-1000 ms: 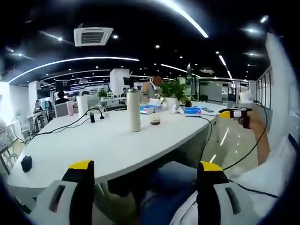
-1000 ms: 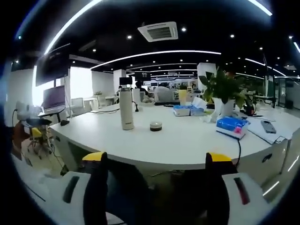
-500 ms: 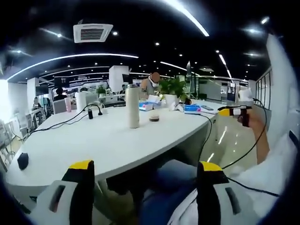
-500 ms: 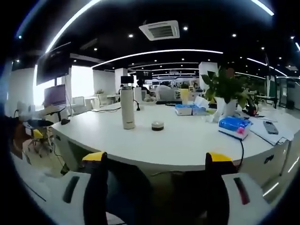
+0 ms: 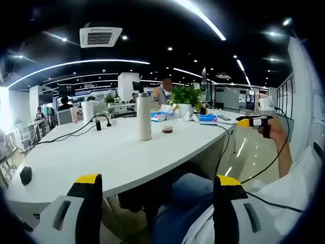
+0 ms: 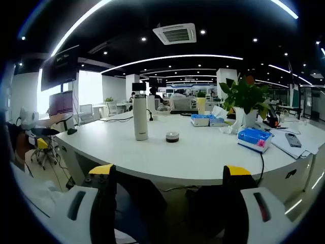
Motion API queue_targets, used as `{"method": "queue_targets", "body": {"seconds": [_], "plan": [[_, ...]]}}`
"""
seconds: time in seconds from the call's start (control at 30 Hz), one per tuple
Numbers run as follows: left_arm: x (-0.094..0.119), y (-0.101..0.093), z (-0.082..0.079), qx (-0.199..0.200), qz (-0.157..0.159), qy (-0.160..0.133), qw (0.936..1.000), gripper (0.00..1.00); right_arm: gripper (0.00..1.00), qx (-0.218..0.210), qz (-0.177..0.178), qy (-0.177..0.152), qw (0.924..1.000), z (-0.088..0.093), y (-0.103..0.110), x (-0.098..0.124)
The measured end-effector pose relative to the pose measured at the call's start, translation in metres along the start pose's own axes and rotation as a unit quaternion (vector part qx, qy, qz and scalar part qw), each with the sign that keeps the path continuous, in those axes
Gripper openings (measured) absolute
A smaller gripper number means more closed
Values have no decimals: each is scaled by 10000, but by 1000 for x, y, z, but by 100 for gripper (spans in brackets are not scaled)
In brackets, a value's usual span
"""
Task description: Grasp the water cup twist off the cup lid place the cup lid on the table
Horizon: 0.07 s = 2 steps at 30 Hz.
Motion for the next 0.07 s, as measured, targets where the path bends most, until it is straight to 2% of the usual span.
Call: {"method": "queue_targets", "body": {"seconds": [0.07], "plan": [[-2, -2, -1, -7, 55, -14, 10000, 89, 87, 27, 2, 31, 10000, 2, 0, 1]]}}
Point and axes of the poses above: the point that each gripper's makers call its tool centre point, and the gripper's own axes: x roughly backward along the fingers, y roughly to its left, z roughly out of its underside, the point moved 2 cm from there along x, roughly backward along the fingers, and after that the axes turned 13 degrees about z, right-handed, at the moved point
